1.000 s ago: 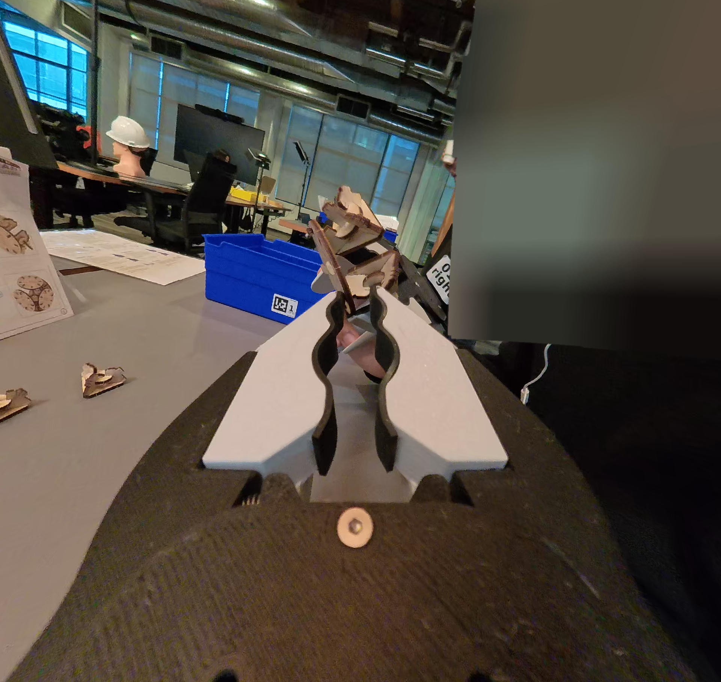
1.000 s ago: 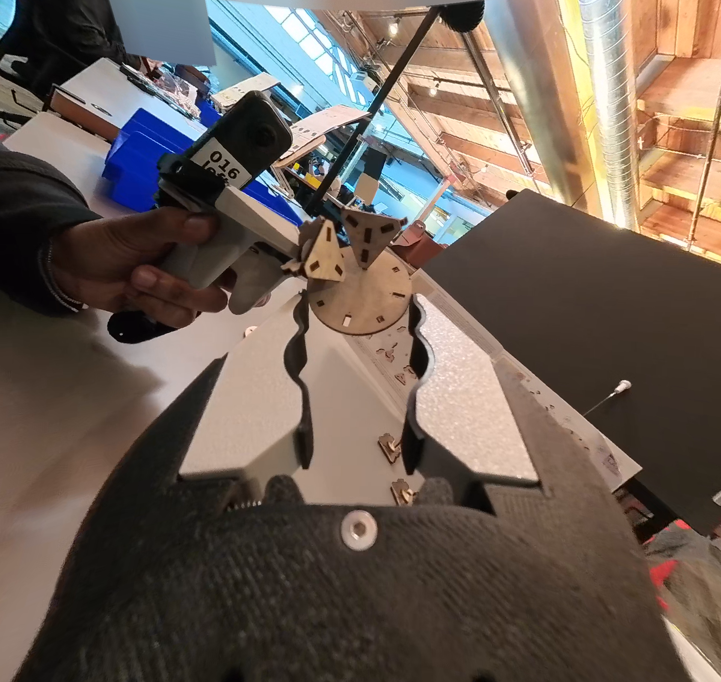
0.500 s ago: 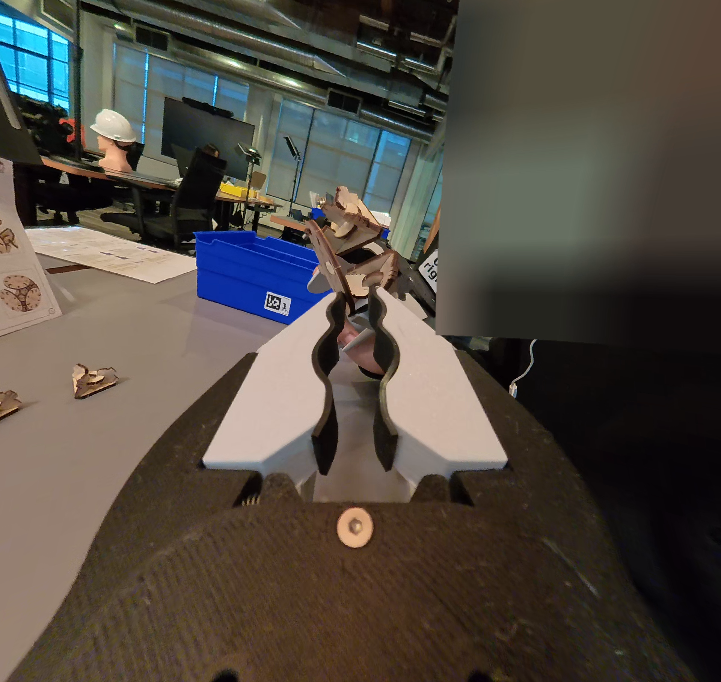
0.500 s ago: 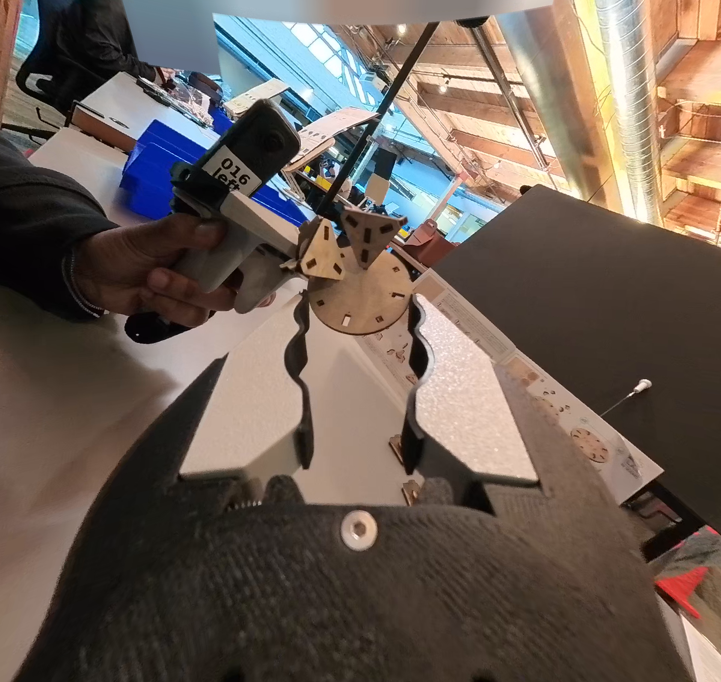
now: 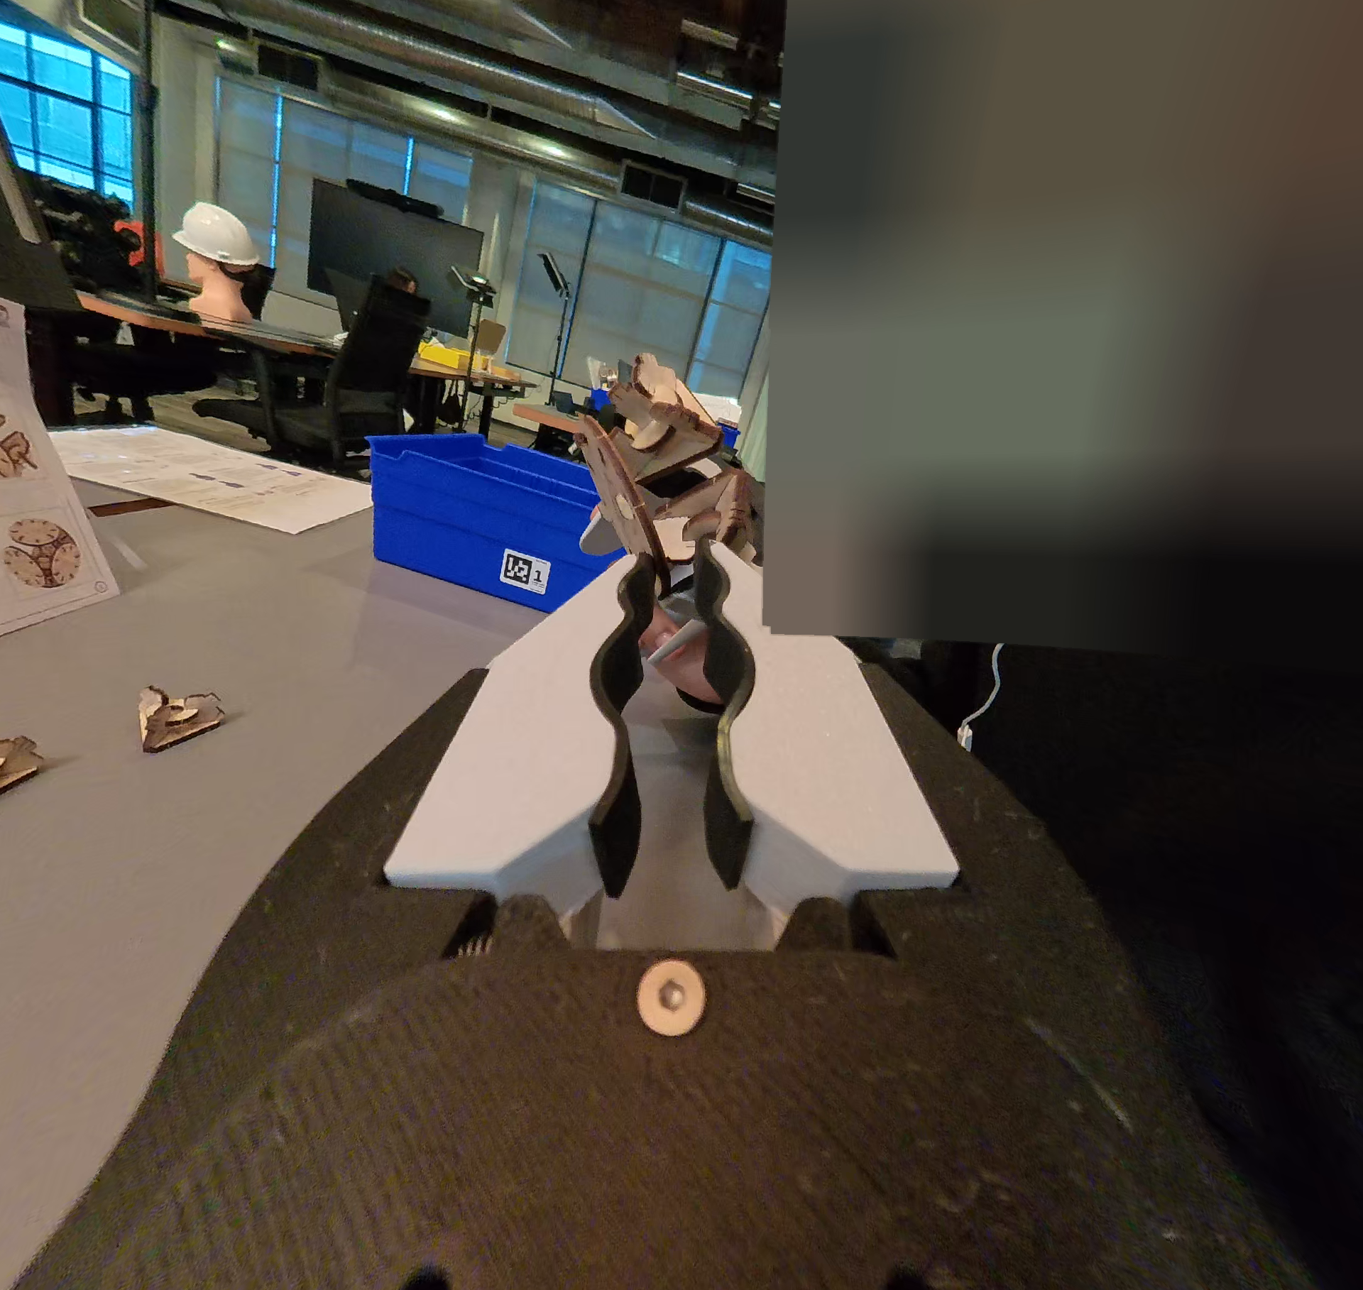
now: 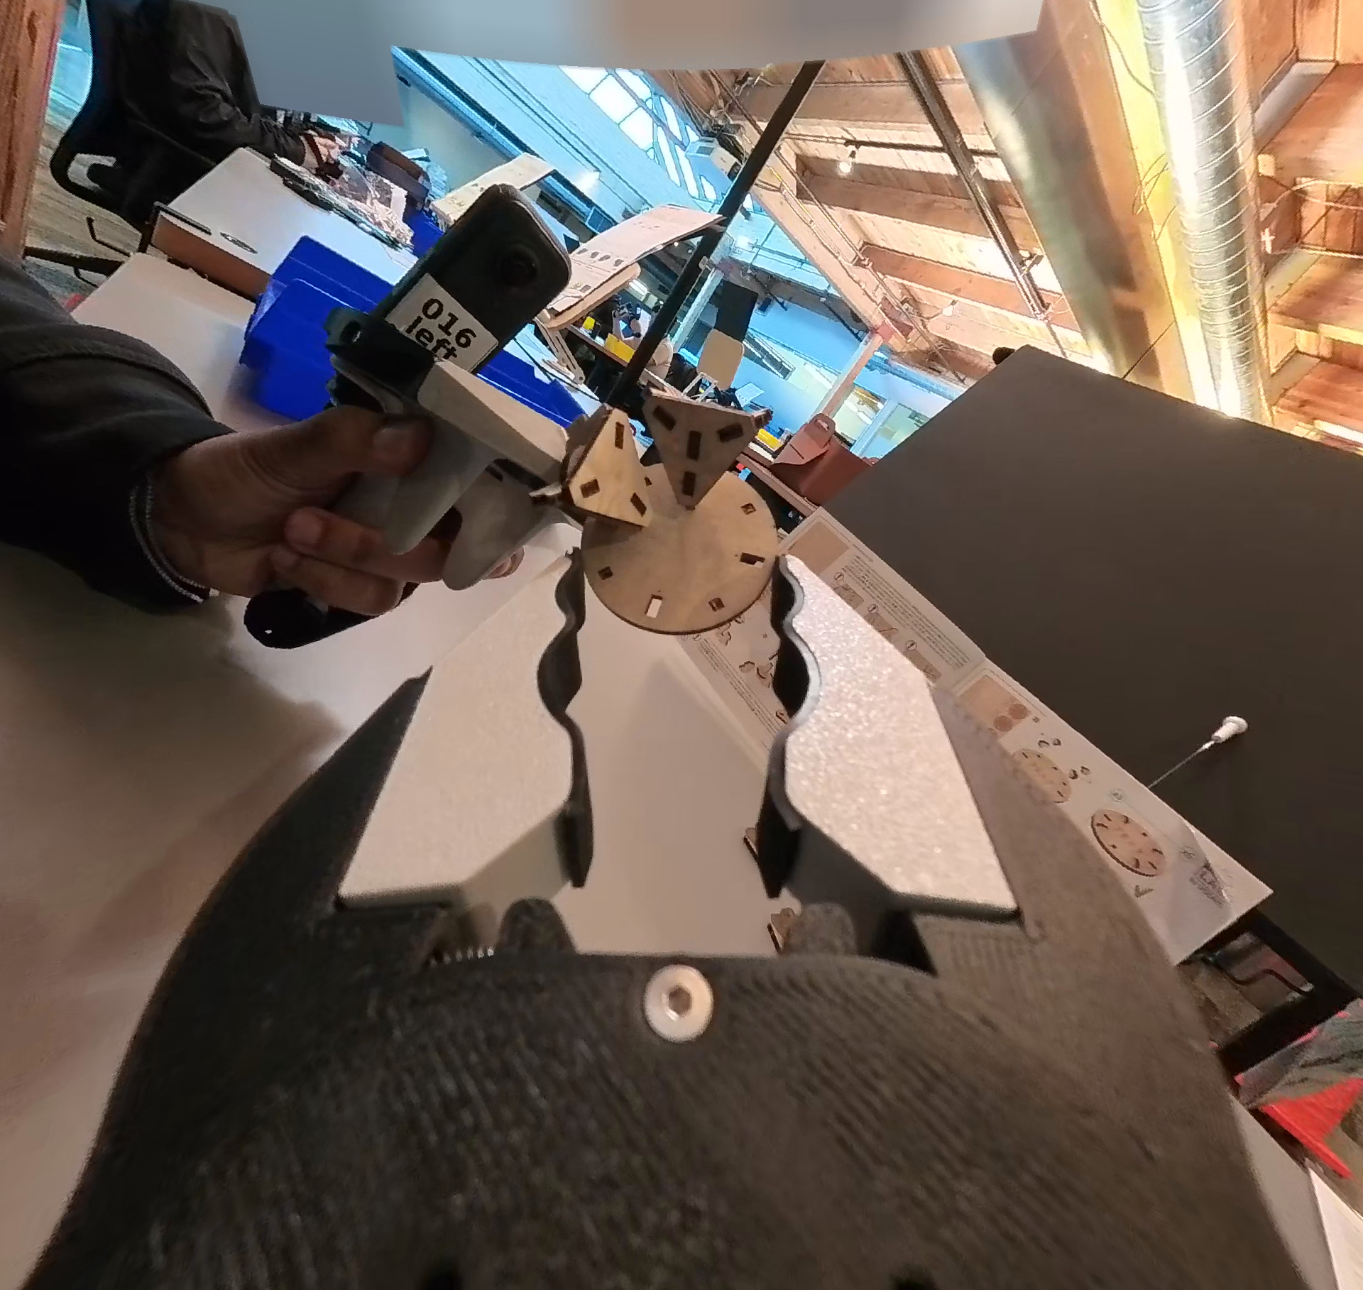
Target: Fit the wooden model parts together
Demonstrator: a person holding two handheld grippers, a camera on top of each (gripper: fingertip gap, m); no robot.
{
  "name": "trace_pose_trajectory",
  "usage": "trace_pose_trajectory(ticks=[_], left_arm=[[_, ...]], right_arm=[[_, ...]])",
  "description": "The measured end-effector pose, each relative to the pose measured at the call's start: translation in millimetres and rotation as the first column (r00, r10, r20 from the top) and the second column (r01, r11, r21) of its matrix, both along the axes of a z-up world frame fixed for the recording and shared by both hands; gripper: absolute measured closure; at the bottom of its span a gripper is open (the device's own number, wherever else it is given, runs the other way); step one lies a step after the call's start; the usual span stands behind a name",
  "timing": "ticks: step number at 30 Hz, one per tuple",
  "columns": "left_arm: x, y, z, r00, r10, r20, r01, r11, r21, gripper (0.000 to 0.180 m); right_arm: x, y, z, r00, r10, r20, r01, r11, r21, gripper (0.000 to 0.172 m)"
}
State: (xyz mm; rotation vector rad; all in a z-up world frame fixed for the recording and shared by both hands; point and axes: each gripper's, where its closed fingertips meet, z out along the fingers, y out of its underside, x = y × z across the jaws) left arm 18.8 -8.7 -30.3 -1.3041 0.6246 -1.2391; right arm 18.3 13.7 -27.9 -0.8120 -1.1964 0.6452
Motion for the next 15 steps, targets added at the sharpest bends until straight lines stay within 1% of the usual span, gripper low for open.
trace_pose_trajectory(ticks=[10,15], left_arm=[[0.8,0.8,-0.8,1.0,0.003,-0.001,-0.003,1.0,-0.01,0.174],[-1.4,2.2,0.4,1.0,0.0,0.026,0.001,0.999,-0.035,0.174]], right_arm=[[1.3,1.4,-0.5,1.0,0.001,0.001,-0.001,1.0,-0.01,0.122],[1.7,1.5,0.6,1.0,-0.014,0.002,0.014,1.0,0.01,0.123]])
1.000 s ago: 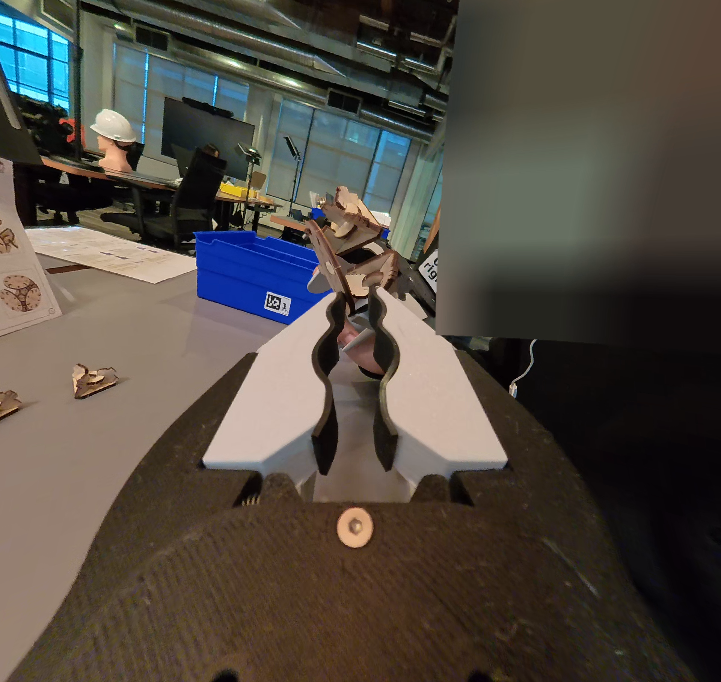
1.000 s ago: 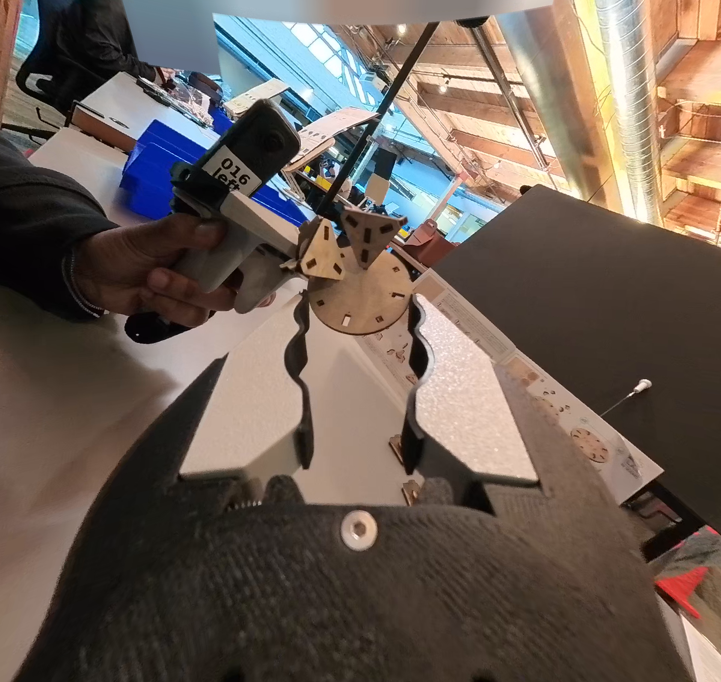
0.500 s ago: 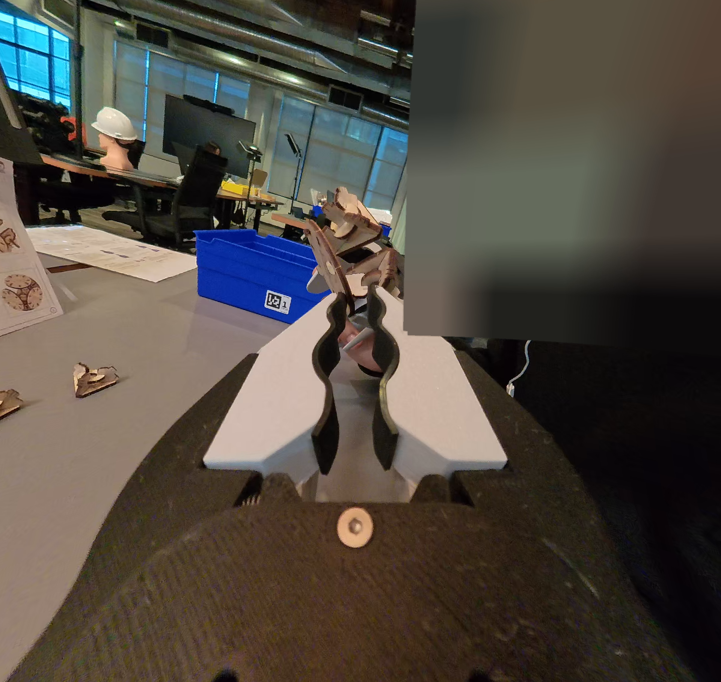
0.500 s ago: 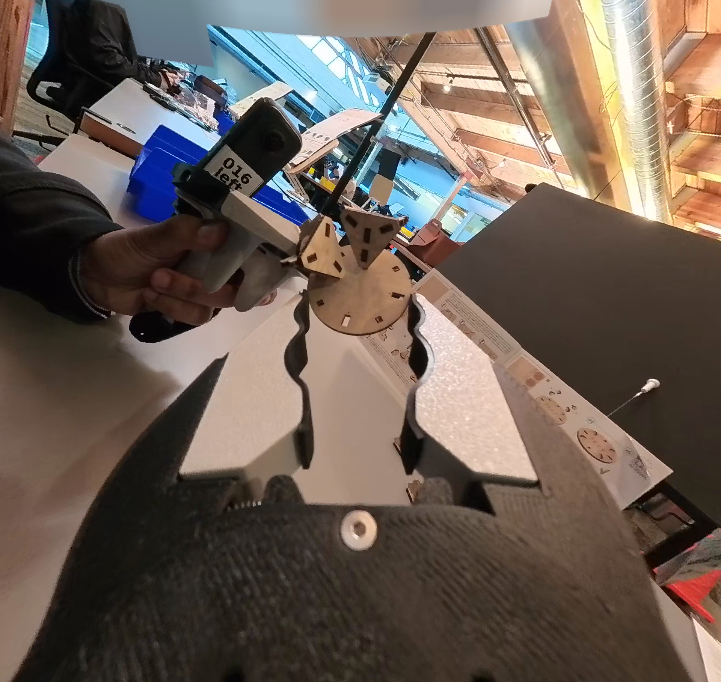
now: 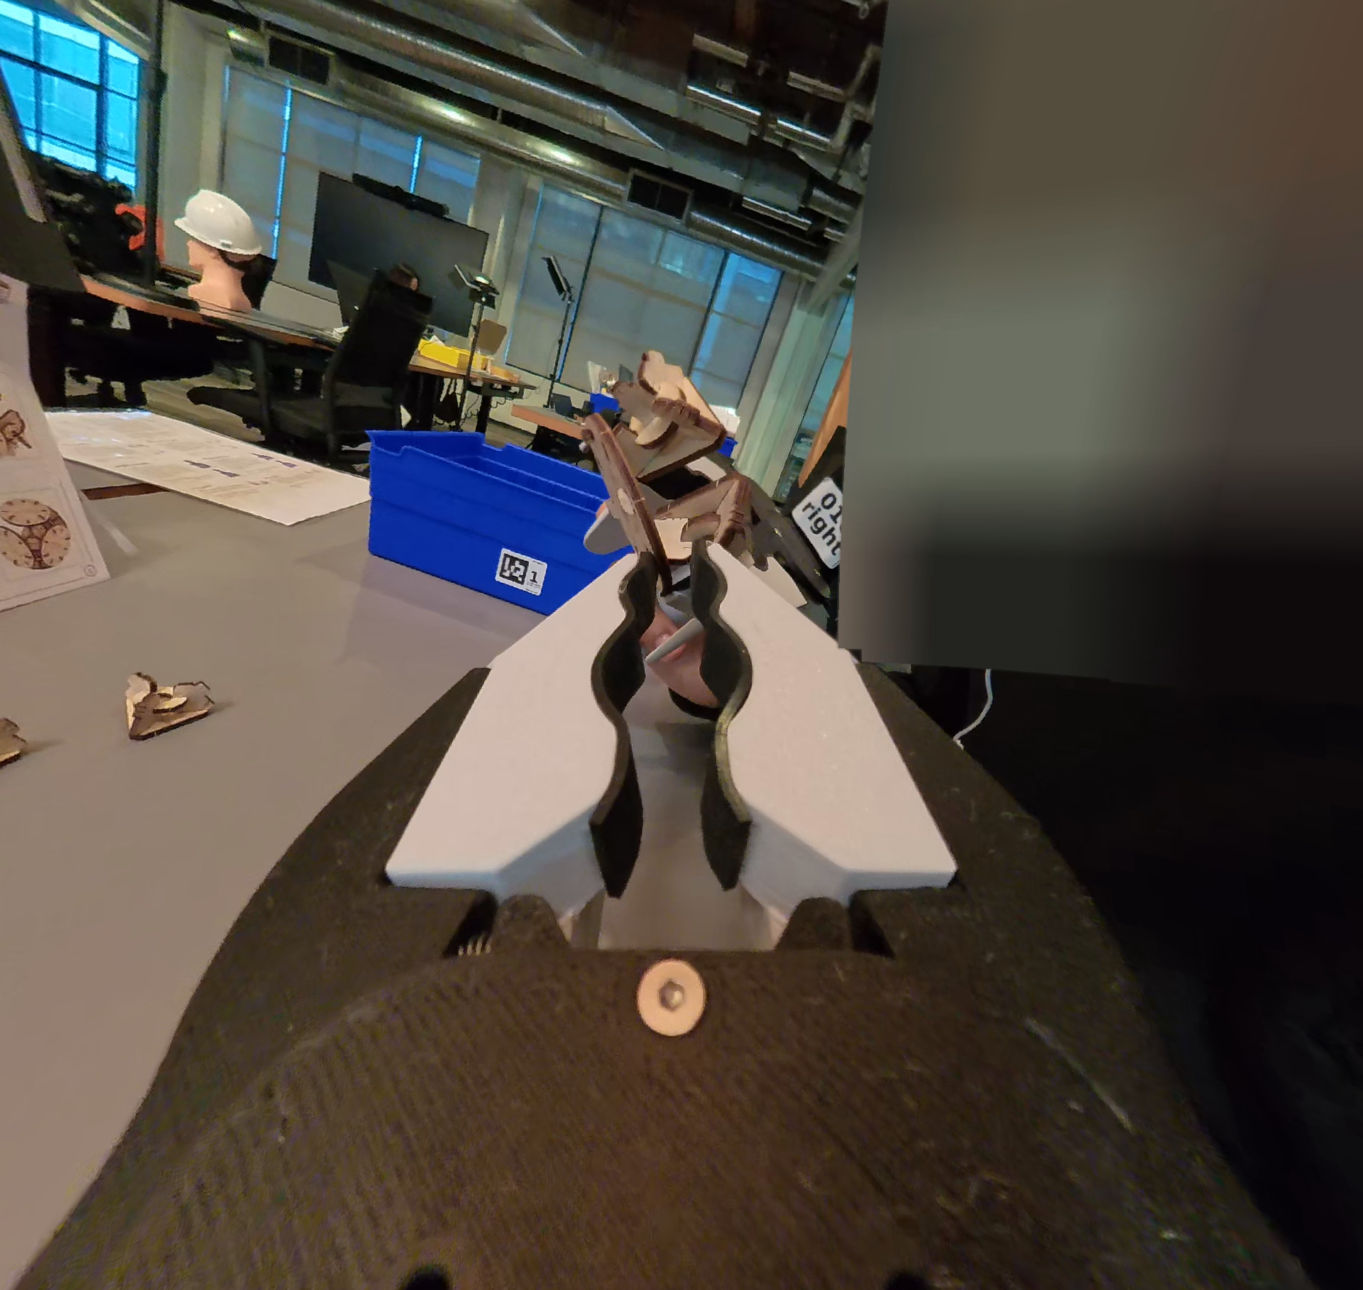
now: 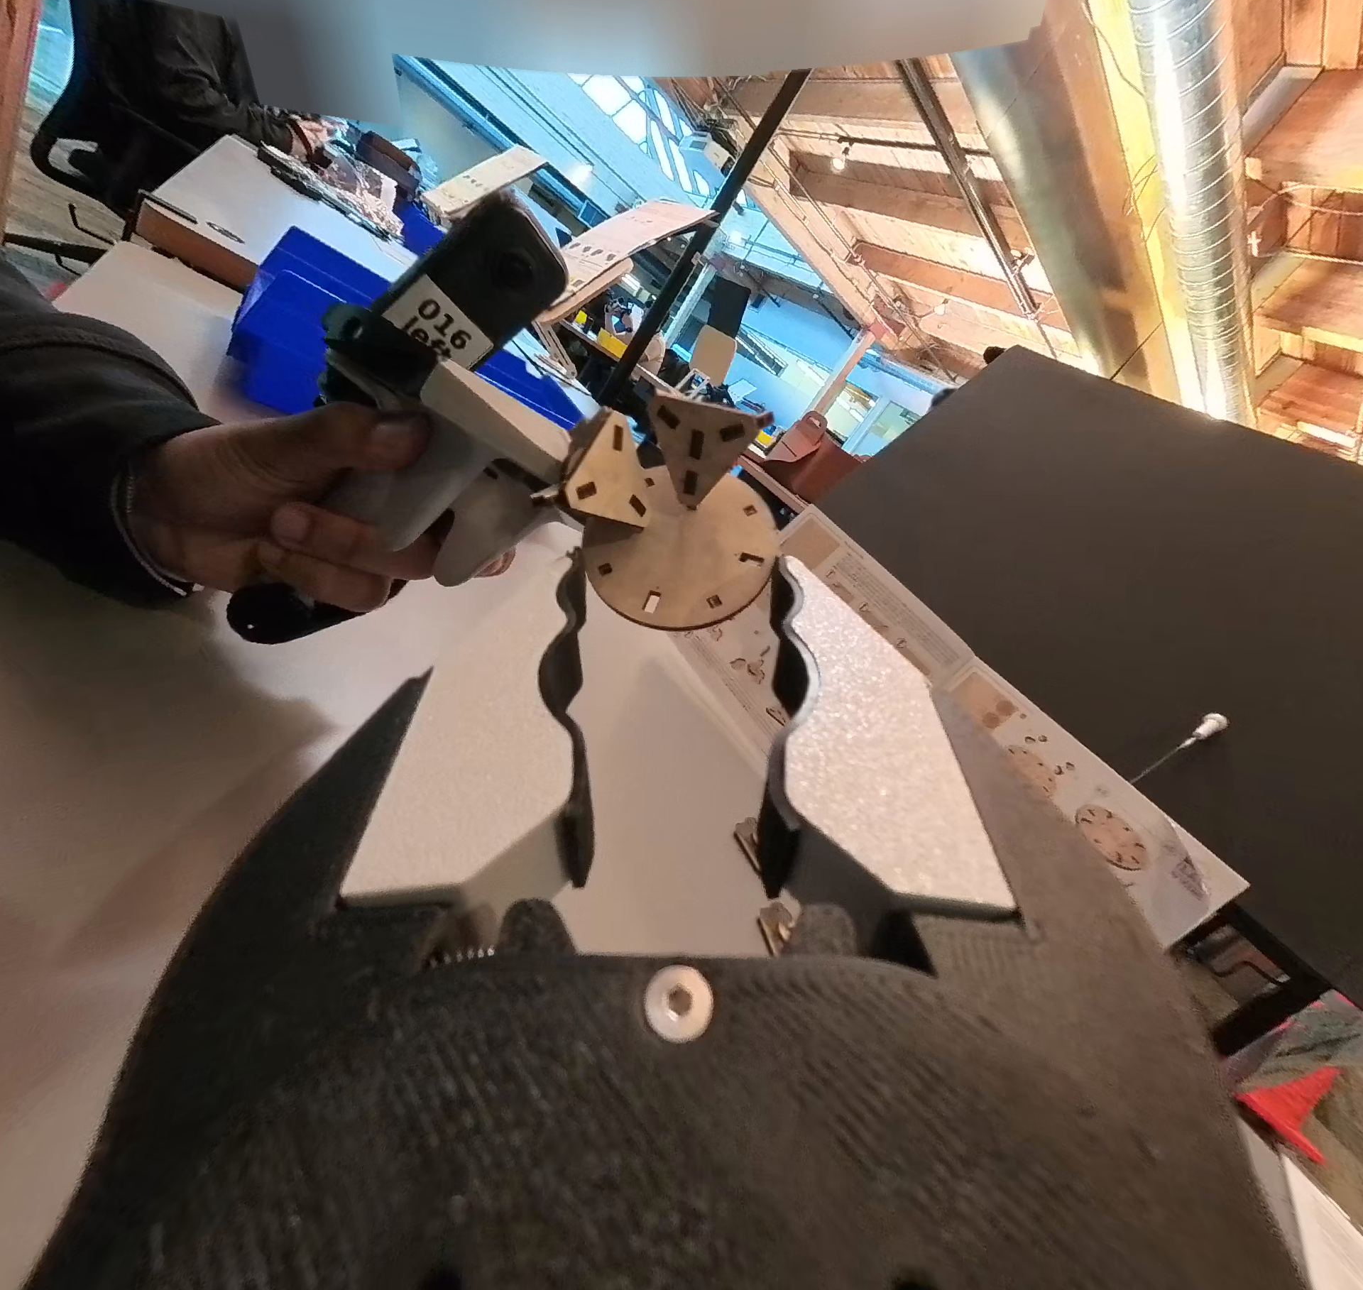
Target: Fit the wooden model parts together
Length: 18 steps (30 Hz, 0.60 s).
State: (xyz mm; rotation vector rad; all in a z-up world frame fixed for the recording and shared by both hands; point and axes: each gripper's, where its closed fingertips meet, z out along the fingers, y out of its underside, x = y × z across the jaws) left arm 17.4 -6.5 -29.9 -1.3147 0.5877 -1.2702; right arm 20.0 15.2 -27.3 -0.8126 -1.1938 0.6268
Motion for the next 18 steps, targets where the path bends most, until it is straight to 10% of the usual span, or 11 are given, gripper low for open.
trace_pose_trajectory(ticks=[15,18], left_arm=[[-0.1,6.5,-3.5,0.999,-0.012,0.038,0.013,0.999,-0.037,0.172],[-3.1,14.3,-6.8,0.999,0.03,0.043,-0.027,0.997,-0.067,0.143]], right_arm=[[-0.1,6.1,-5.3,1.0,-0.012,0.012,0.012,1.0,-0.023,0.123],[1.1,8.5,-5.0,1.0,-0.006,0.003,0.006,0.999,-0.054,0.122]])
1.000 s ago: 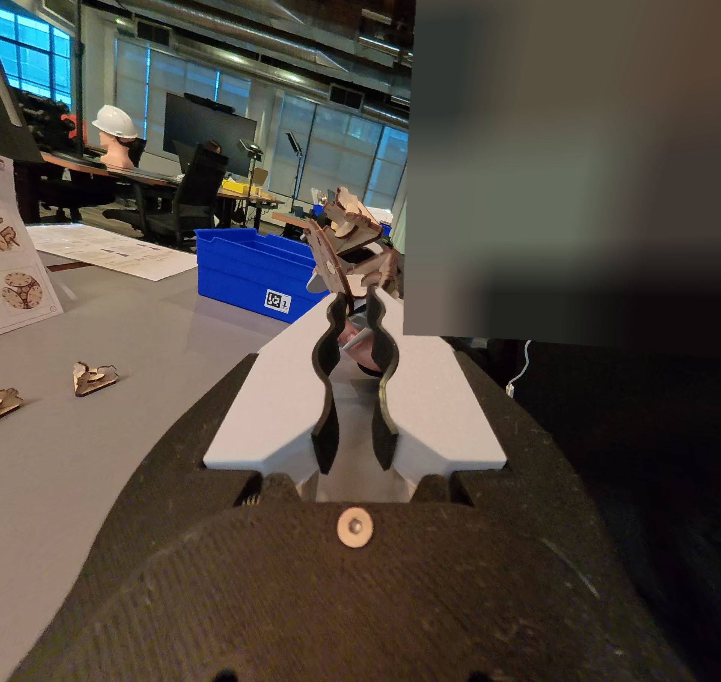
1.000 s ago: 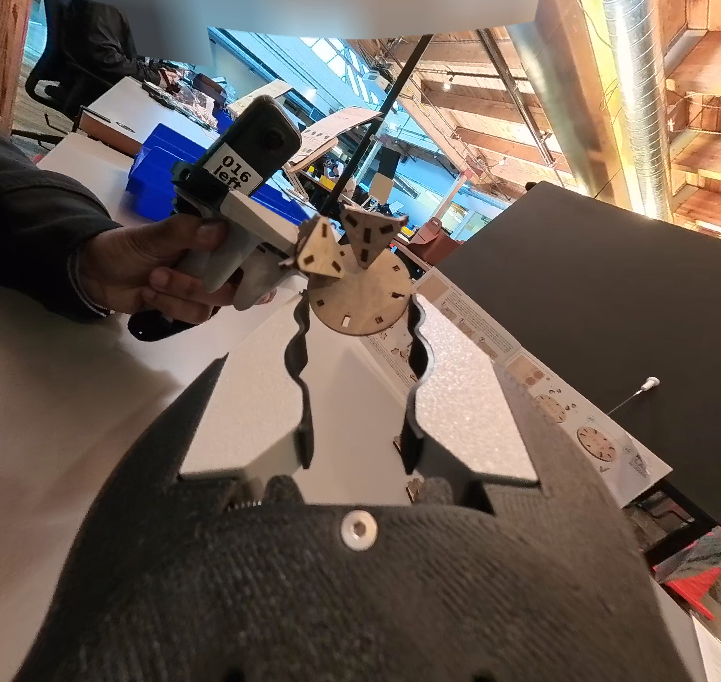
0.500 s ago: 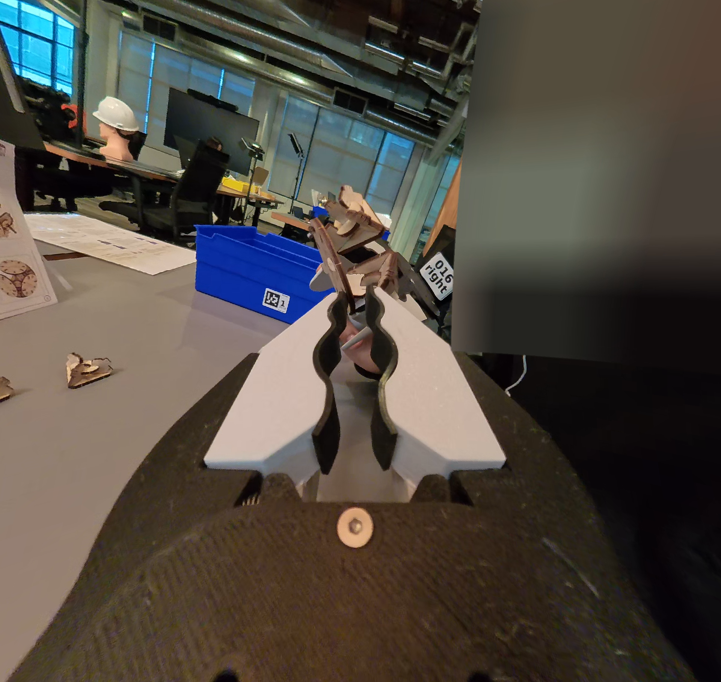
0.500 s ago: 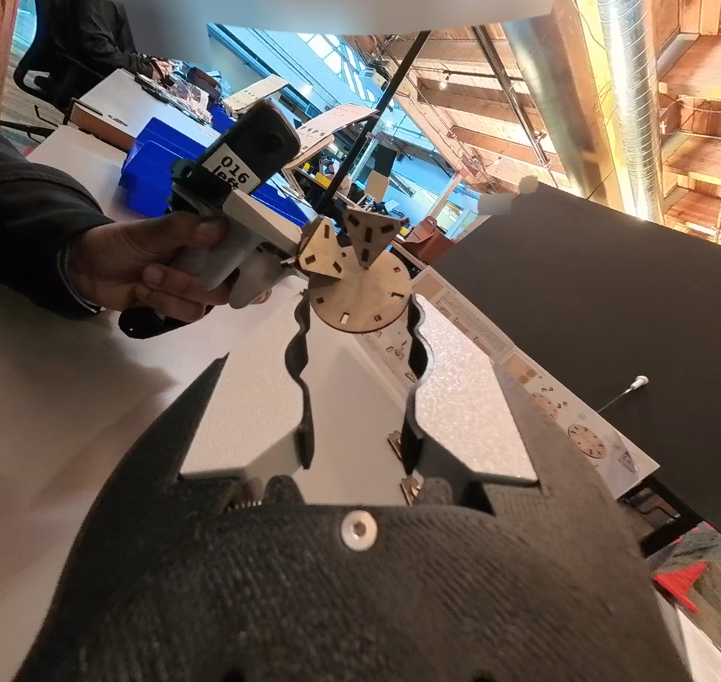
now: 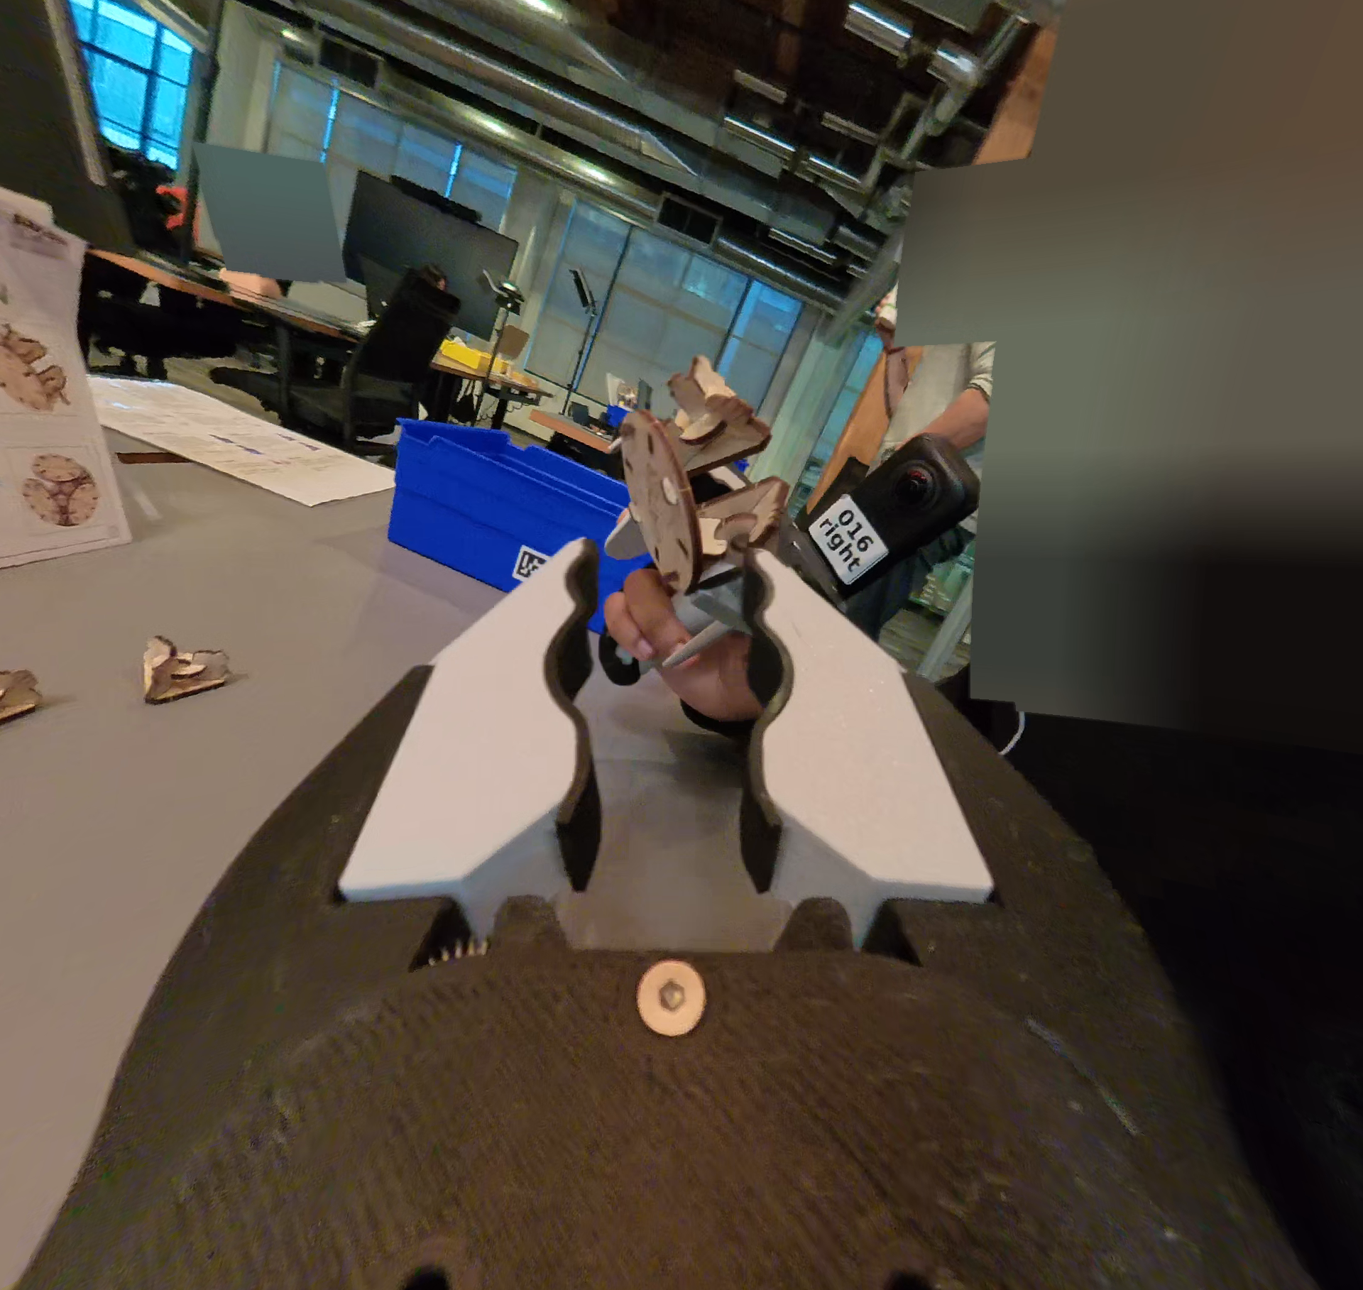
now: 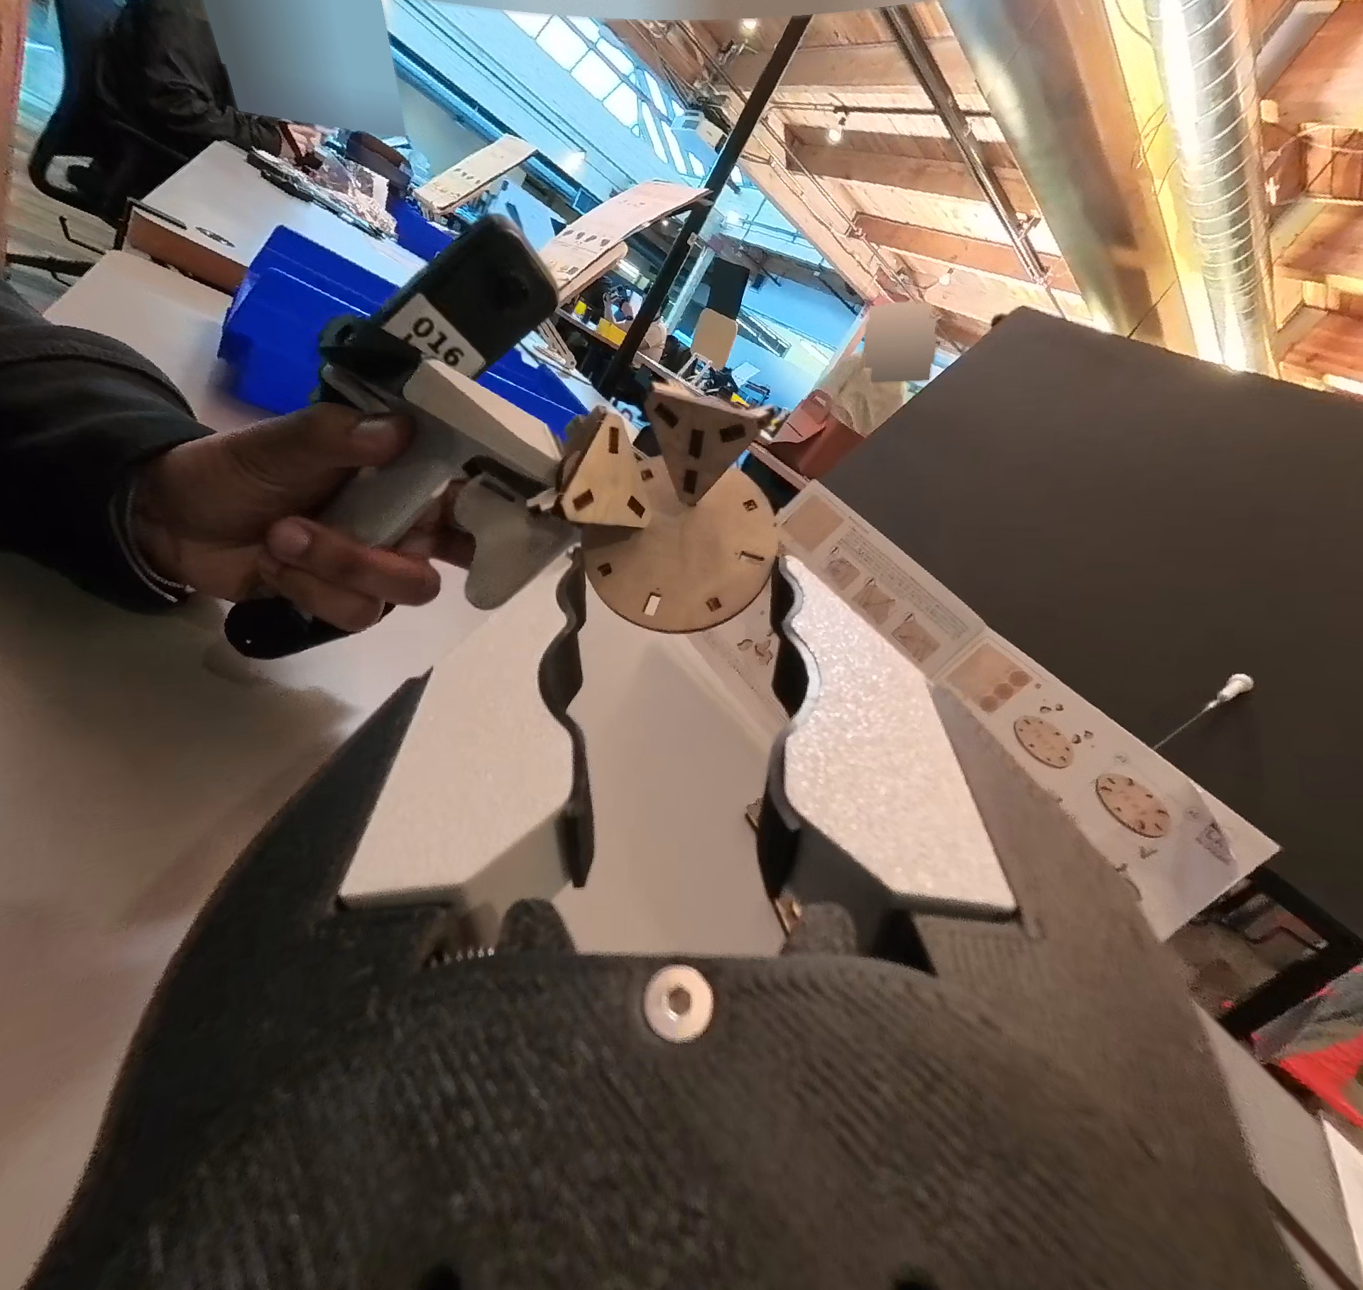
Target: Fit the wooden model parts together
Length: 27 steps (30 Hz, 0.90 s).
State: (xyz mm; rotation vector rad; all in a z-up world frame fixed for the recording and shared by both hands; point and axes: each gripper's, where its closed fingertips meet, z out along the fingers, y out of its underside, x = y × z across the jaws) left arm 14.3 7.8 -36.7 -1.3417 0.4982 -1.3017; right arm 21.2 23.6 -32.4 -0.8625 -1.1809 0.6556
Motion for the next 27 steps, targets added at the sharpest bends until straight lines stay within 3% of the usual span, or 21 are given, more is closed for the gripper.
trace_pose_trajectory(ticks=[3,6,12,17,23,27], left_arm=[[-3.8,8.0,-4.3,1.0,0.004,0.017,-0.003,0.998,-0.059,0.13],[-12.9,21.4,-11.6,0.999,0.045,0.031,-0.041,0.991,-0.128,0.129],[-49.4,51.5,-21.0,0.983,0.151,0.107,-0.117,0.956,-0.27,0.128],[-59.2,57.7,-21.2,0.983,0.174,0.054,-0.156,0.957,-0.246,0.129],[-51.2,57.9,-30.0,0.979,0.191,-0.066,-0.2,0.963,-0.183,0.132],[-44.2,56.7,-35.9,0.98,0.171,-0.106,-0.188,0.965,-0.181,0.132]], right_arm=[[1.9,9.6,-5.4,0.999,-0.025,0.021,0.026,0.999,-0.037,0.122],[1.5,28.9,-23.8,0.992,-0.076,0.099,0.088,0.988,-0.126,0.122],[2.4,50.3,-99.9,0.921,0.027,0.388,0.148,0.899,-0.413,0.122],[4.2,41.7,-119.0,0.869,0.091,0.486,0.136,0.9,-0.413,0.123],[10.7,42.1,-148.2,0.762,0.056,0.645,0.211,0.92,-0.33,0.123],[12.3,40.3,-150.7,0.752,0.072,0.655,0.213,0.914,-0.344,0.123]])
